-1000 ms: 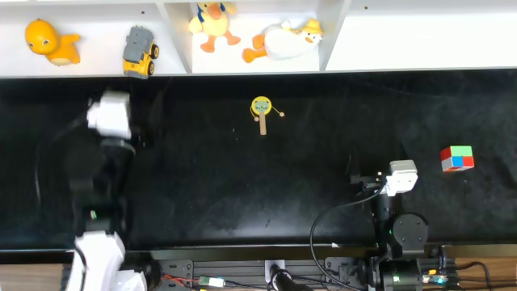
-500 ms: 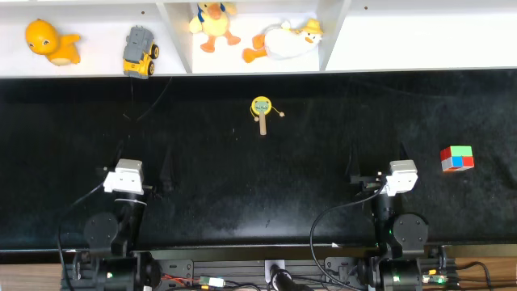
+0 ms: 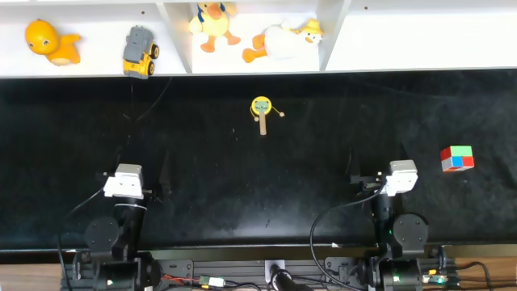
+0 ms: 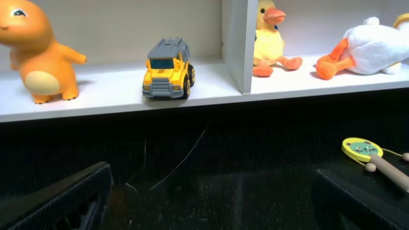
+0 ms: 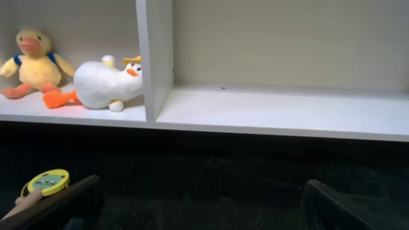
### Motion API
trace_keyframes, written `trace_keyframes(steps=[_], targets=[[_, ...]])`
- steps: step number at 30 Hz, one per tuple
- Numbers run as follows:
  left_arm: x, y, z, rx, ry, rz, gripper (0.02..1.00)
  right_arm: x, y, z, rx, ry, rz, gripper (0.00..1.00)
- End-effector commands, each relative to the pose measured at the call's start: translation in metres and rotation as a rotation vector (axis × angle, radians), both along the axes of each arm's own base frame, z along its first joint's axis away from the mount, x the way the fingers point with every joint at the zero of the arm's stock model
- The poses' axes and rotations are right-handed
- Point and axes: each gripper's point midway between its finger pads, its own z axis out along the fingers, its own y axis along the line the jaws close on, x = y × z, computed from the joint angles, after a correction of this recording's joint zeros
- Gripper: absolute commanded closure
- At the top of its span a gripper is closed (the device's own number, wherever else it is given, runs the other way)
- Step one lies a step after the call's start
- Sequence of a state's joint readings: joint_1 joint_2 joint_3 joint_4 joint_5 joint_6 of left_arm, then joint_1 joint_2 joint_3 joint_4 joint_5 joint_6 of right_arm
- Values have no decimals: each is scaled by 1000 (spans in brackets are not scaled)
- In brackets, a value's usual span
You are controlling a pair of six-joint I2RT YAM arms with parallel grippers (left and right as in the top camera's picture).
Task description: Store Toys
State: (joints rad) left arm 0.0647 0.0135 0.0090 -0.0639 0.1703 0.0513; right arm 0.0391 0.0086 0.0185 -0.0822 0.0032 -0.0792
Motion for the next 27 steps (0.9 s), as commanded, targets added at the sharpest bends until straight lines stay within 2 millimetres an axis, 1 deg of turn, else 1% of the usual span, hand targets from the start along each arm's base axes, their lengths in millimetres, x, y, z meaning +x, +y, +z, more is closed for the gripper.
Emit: trace_keyframes(steps=[1,19,20,22,24,27], targets=[[0,0,1,2,-5,4,20,0,2,-5,-4,5,10,5],[0,0,1,2,-5,4,20,0,2,-5,-4,5,10,5],[0,0,1,2,-5,4,20,1,1,-5,-7,5,4,5],[0,0,1,2,-5,4,20,1,-13,-4,-44,5,-73,5],[0,0,1,2,-5,4,20,2,-18,-8,-40,29,-106,5],[0,0,1,2,-5,4,20,7,-16,-15,16,110,-109,7]])
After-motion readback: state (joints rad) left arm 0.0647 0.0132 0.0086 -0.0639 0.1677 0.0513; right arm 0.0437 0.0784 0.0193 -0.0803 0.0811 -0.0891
